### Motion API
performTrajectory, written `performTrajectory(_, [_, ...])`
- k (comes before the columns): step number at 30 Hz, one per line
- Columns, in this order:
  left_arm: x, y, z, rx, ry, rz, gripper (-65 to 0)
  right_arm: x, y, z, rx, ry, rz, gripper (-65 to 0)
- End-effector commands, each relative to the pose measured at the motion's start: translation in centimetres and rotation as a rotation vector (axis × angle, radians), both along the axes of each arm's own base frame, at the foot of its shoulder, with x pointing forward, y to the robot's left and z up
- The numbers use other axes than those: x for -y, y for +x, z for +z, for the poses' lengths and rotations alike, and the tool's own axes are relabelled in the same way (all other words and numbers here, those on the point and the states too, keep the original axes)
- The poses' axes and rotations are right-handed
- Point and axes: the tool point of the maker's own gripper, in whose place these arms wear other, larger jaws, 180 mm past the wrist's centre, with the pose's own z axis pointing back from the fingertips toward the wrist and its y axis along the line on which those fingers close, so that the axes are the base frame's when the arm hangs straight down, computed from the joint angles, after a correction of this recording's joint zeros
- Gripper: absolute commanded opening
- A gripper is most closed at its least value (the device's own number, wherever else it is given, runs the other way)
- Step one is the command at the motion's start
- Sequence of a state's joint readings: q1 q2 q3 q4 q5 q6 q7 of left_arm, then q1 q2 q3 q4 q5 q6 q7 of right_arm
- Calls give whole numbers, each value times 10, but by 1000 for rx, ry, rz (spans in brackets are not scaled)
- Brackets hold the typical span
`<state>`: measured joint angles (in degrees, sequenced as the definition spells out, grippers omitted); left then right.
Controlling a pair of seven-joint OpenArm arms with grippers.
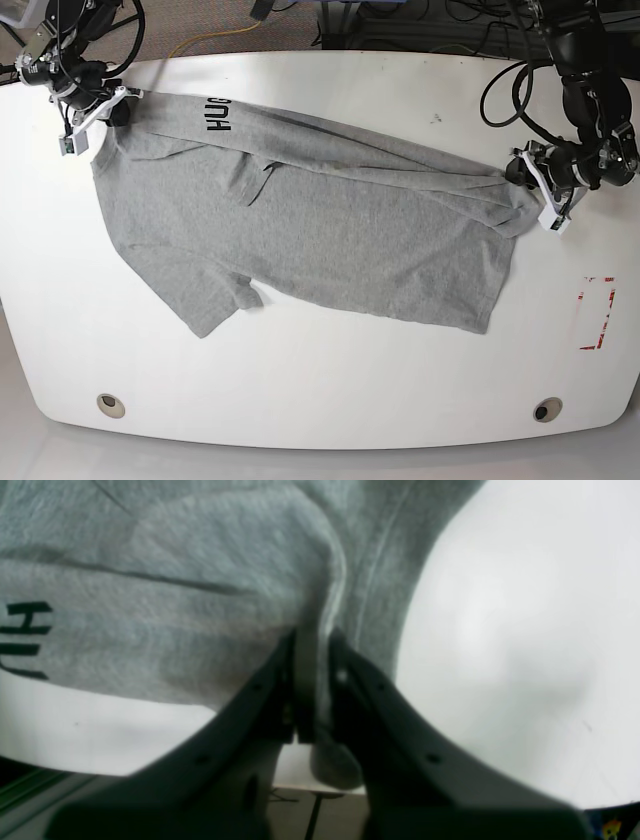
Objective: Fold the T-shirt properly
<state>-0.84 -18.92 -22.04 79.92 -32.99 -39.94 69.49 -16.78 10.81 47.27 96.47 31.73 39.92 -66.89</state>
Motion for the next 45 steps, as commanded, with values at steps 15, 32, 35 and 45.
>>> performTrajectory(15, [-1, 40, 71, 235, 94, -57, -518, 6, 8, 11, 39, -21, 5, -617])
performTrajectory(32, [-14, 55, 67, 202, 86, -42, -236, 5, 8, 10, 39, -20, 6, -617])
performTrajectory(35, [-10, 57, 82, 250, 113, -64, -207, -1, 10, 9, 47, -3, 1, -617])
performTrajectory(45, [-49, 40, 63, 150, 79, 82, -203, -3, 11, 8, 48, 2, 0, -617])
